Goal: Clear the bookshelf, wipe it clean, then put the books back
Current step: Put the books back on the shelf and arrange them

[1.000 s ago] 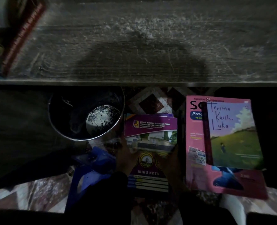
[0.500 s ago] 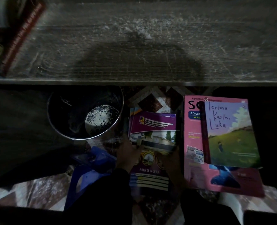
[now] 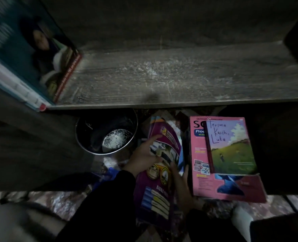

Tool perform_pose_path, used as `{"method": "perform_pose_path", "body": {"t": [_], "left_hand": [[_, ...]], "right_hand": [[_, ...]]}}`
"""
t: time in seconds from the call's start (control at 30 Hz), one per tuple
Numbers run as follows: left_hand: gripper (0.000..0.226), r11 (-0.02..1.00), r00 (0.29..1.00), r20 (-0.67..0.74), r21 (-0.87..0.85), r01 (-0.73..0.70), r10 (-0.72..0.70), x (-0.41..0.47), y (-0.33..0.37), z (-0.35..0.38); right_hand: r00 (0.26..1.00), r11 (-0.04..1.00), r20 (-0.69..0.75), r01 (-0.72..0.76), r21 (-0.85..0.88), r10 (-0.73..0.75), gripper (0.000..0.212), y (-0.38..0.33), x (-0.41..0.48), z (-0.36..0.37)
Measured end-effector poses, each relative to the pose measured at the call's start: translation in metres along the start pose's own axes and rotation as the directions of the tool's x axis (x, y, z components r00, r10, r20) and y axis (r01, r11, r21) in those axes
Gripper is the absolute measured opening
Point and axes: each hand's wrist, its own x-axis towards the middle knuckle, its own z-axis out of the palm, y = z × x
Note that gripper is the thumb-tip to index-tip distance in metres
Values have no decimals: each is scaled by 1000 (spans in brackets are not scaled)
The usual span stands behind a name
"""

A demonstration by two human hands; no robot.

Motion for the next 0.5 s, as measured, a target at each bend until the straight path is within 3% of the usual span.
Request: {"method": "perform_pose_path", "body": {"t": [0.07,0.2,0.33,0.43,0.5], "left_hand": [[73,999,998,44,35,-40,39,-15,27,-7],[72,998,998,42,28,-53,52,-53,64,-29],[73,995,999,-15,-91,-44,43,-90,77,-41],[73,991,998,-46,-121,-52,47,-114,85,-46],[71,989,995,-74,-127,-80,71,-131,92,-48]], "right_hand": [[1000,1000,11,23,-4,-23,91,-3,-13,-1],[990,988,96,110,-106,-100,112,-15,-34,-5],[950,941,154,297,-165,-273,90,-45,-66,-8],[914,896,267,372,-241,-307,62,-64,-94,-16],[882,854,329,433,-288,-337,56,-80,-108,-21]]}}
